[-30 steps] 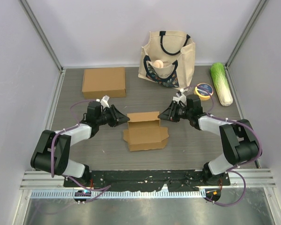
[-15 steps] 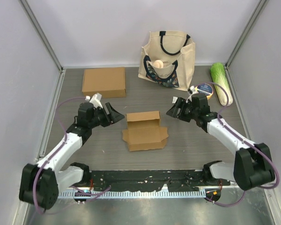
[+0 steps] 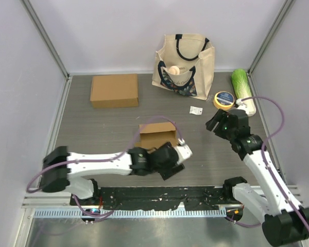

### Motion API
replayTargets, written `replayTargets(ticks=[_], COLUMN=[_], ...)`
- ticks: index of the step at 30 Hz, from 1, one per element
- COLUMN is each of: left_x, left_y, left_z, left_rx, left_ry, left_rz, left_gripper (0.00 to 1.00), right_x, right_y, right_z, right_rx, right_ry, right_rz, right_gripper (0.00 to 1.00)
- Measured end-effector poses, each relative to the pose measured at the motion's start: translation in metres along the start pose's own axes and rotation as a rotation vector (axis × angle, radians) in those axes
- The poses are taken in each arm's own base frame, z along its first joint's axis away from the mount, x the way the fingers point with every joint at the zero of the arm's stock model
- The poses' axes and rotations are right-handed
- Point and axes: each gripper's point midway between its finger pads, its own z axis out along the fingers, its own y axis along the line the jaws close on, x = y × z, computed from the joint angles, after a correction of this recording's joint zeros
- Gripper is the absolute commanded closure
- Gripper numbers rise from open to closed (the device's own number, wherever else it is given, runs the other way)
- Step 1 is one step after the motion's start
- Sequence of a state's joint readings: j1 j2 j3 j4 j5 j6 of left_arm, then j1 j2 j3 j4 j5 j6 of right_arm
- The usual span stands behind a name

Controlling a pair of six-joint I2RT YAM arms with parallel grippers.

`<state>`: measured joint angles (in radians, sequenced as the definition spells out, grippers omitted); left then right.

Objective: Fold the paper box

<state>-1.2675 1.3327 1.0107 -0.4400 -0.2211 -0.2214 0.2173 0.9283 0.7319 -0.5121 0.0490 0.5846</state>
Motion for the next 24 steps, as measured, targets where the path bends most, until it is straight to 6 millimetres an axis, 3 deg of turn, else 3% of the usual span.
replayTargets(ticks=[4, 7, 11, 15, 20, 23, 24], left_x=[0.055, 0.081, 0.083, 0.080, 0.080, 0.080, 0.077], left_y=[-0.025, -0.022, -0.006, 0.001, 0.015, 0.032, 0.037], left_z=[0.037, 0.054, 0.069, 0.084, 0.098, 0.100, 0.100], left_rx=[-0.070, -0.150, -0.264, -0.334, -0.410, -0.452, -0.463], left_ry=[0.214, 0.319, 0.357, 0.375, 0.400, 0.422, 0.423], left_rz=[0.294, 0.442, 0.552, 0.617, 0.664, 0.643, 0.623], left_gripper=[0.25, 0.31, 0.43, 0.55, 0.87, 1.00, 1.00], right_x=[-0.038, -0.061, -0.072, -0.066, -0.054, -0.049, -0.048], right_y=[0.007, 0.014, 0.018, 0.014, 0.008, 0.004, 0.004], right_z=[-0.038, -0.063, -0.080, -0.078, -0.070, -0.066, -0.065], right_rx=[-0.040, -0.069, -0.083, -0.072, -0.053, -0.040, -0.037], right_ry=[-0.177, -0.274, -0.324, -0.305, -0.268, -0.251, -0.248], right_rz=[0.037, 0.047, 0.054, 0.054, 0.055, 0.053, 0.052], right_gripper=[0.30, 0.30, 0.30, 0.30, 0.30, 0.30, 0.30])
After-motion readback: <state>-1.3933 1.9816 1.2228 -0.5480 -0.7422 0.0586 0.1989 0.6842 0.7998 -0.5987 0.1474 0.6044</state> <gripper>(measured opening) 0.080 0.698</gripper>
